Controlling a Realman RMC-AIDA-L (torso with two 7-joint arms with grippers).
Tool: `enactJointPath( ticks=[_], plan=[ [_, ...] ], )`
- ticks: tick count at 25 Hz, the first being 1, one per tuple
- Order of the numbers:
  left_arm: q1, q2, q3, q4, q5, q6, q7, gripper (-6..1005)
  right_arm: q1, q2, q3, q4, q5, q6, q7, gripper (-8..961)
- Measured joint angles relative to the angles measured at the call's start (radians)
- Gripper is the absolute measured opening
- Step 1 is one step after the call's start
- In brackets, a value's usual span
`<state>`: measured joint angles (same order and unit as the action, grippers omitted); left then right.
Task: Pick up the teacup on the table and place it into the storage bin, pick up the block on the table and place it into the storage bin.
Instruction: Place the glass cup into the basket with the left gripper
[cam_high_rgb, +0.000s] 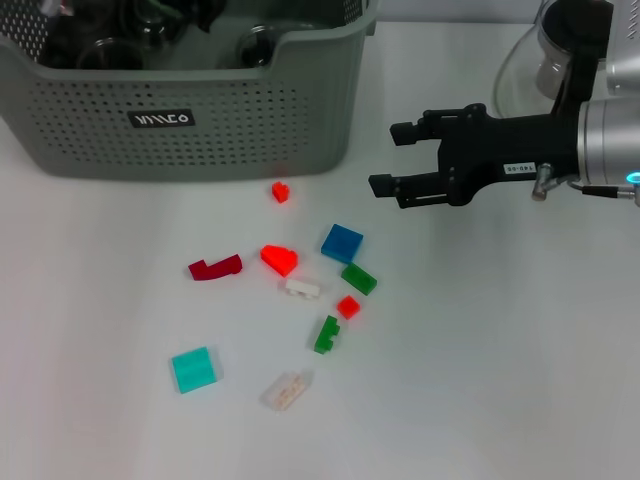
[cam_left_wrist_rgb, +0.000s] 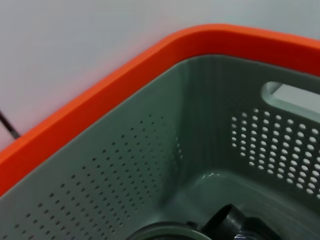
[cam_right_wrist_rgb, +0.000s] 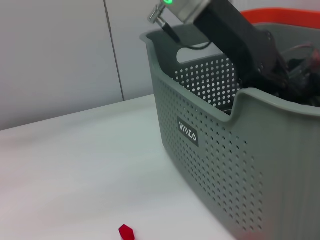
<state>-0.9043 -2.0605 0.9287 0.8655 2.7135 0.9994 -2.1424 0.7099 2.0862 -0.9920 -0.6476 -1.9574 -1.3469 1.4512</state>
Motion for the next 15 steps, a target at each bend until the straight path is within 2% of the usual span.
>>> enactJointPath(
  ticks=[4,9,15],
  plan=[
    [-0.001,-0.025,0.012,0.003,0.035,-0.015,0.0,64,-0.007,-0.001,0.0,0.0,0.0,-0.004,0.0,805],
    [0.003,-0.032,0.041,0.002,0.041,-0.015,0.002,65,-0.018,-0.002,0.0,0.0,0.0,-0.006,0.0,805],
    [0.007,-0.037,0.054,0.009,0.062,-0.016,-0.01,218,-0.03,-0.003,0.002,0.0,0.0,-0.02,0.0,805]
  ],
)
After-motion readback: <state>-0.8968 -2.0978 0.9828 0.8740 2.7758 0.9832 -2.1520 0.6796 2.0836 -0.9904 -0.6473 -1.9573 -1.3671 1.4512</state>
